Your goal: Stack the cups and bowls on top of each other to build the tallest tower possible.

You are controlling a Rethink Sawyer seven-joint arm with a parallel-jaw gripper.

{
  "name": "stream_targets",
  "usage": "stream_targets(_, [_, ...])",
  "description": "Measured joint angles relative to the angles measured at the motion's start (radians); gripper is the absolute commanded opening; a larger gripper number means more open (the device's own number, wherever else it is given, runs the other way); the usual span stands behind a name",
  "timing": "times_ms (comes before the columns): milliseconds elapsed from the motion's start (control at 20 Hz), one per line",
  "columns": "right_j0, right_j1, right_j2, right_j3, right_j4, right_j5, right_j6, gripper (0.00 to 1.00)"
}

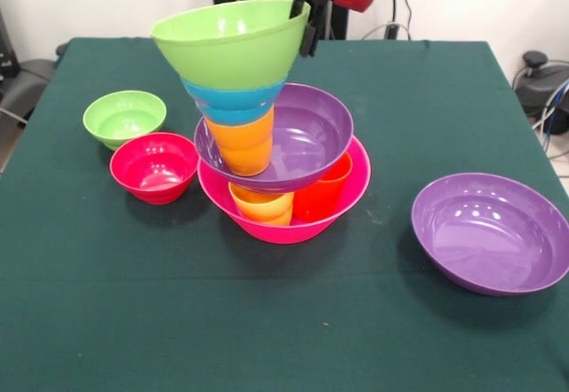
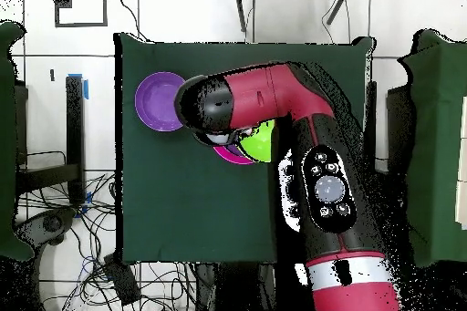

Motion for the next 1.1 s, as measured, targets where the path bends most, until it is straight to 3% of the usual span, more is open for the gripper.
stream_targets(1100, [0.007, 0.003, 0.000, -0.010, -0.018, 0.000, 0.000, 0.00])
